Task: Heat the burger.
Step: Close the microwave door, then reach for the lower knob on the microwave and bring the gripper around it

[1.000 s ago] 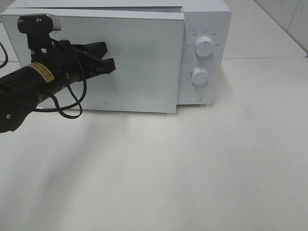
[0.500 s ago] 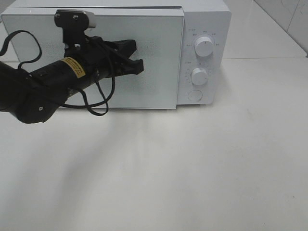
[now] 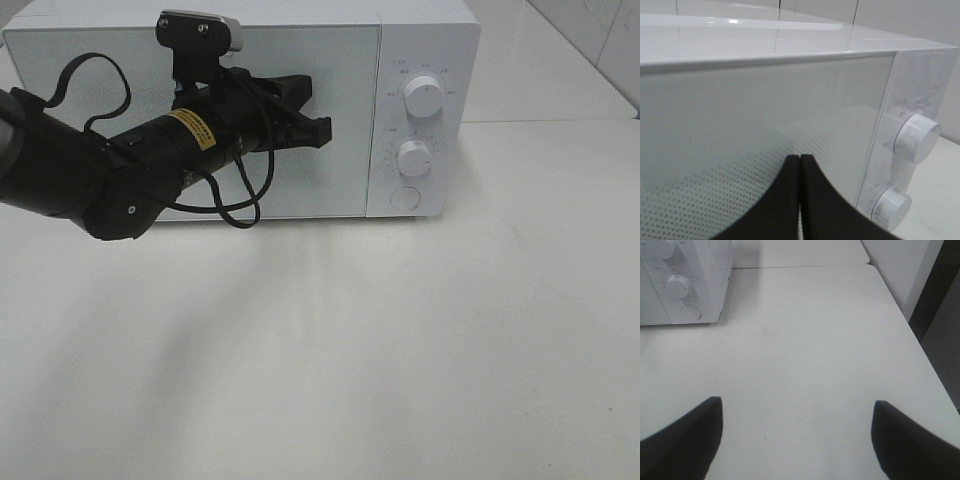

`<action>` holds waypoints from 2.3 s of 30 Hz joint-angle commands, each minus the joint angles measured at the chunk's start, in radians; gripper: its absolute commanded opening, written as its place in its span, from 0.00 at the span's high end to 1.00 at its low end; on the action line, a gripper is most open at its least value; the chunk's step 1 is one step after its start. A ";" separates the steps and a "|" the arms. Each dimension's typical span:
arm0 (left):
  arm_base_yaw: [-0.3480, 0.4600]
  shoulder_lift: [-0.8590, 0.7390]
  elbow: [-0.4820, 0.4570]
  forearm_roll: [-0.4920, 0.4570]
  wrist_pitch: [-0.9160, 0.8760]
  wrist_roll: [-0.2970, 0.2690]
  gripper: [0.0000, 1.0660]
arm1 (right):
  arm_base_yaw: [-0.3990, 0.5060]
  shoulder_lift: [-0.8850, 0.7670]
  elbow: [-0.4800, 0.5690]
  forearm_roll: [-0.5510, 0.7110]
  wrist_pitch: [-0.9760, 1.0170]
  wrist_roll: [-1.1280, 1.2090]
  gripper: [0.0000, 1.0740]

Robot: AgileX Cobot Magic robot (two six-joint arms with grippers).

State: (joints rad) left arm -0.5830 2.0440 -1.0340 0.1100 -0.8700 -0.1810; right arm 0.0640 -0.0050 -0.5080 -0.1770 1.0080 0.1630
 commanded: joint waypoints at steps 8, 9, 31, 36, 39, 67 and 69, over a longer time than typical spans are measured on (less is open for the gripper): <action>-0.008 -0.048 0.006 -0.034 0.084 -0.056 1.00 | -0.008 -0.025 0.004 0.002 -0.002 0.008 0.29; -0.027 -0.067 0.027 -0.015 0.129 -0.076 1.00 | -0.008 -0.025 0.004 0.002 -0.002 0.008 0.29; -0.159 -0.322 0.090 -0.022 0.977 -0.091 0.06 | -0.008 -0.025 0.004 0.002 -0.002 0.008 0.29; -0.159 -0.394 0.090 -0.046 1.190 -0.091 0.06 | -0.008 -0.025 0.004 0.002 -0.002 0.008 0.29; -0.159 -0.432 0.090 -0.050 1.320 -0.081 0.06 | -0.008 -0.025 0.004 0.002 -0.002 0.008 0.29; 0.289 -0.615 0.090 -0.223 1.861 0.238 0.06 | -0.008 -0.025 0.004 0.002 -0.002 0.009 0.29; 0.330 -0.621 0.090 -0.241 1.868 0.260 0.06 | -0.008 -0.025 0.004 0.002 -0.002 0.009 0.29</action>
State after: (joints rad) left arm -0.2630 1.4310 -0.9460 -0.1050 0.9860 0.0530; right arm 0.0640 -0.0050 -0.5080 -0.1770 1.0080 0.1630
